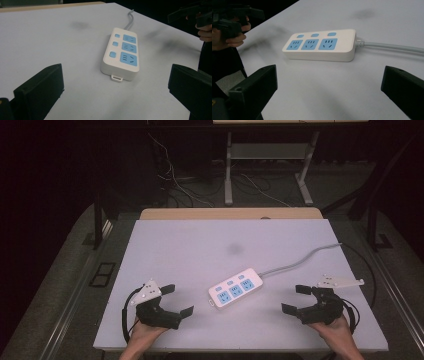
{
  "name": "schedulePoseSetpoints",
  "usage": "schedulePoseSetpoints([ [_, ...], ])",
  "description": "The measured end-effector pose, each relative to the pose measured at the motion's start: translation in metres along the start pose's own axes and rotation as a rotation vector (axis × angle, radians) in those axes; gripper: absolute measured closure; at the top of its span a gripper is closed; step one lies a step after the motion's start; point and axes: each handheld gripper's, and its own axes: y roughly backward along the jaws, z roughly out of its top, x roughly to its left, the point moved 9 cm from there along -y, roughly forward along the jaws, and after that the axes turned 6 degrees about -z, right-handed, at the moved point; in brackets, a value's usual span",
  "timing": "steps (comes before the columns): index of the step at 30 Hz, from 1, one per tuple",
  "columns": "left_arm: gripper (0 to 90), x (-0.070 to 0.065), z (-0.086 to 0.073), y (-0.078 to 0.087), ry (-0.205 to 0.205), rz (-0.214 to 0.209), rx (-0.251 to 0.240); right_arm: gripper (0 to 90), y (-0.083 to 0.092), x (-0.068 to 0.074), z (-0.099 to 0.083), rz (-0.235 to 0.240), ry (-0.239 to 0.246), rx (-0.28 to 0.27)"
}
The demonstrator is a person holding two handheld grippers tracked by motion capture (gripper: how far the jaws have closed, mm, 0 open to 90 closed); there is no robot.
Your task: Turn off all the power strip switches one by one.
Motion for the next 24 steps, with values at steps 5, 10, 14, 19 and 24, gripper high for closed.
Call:
schedulePoseSetpoints([
  [5, 0.0, 0.0009, -0.0013, 0.0002, 0.004, 0.0, 0.003, 0.2, -0.0013, -0.0004, -0.0017, -0.002, 0.002, 0.009],
  [10, 0.0, 0.0004, -0.0016, -0.0007, 0.007, -0.006, 0.003, 0.2, -0.0003, -0.0009, -0.0016, -0.002, -0.003, 0.006],
  [14, 0.0, 0.0002, -0.0026, -0.0015, 0.012, -0.008, 0.006, 0.2, 0.0, -0.0018, -0.0023, -0.003, -0.003, 0.009],
  [19, 0.0, 0.0007, -0.0024, -0.0012, 0.014, -0.008, 0.003, 0.2, 0.0004, -0.0026, -0.0031, -0.003, -0.005, 0.013],
  [24, 0.0, 0.0004, -0.0024, -0.0007, 0.016, -0.01, 0.001, 0.2, 0.0001, -0.0023, -0.0048, -0.004, -0.003, 0.028],
])
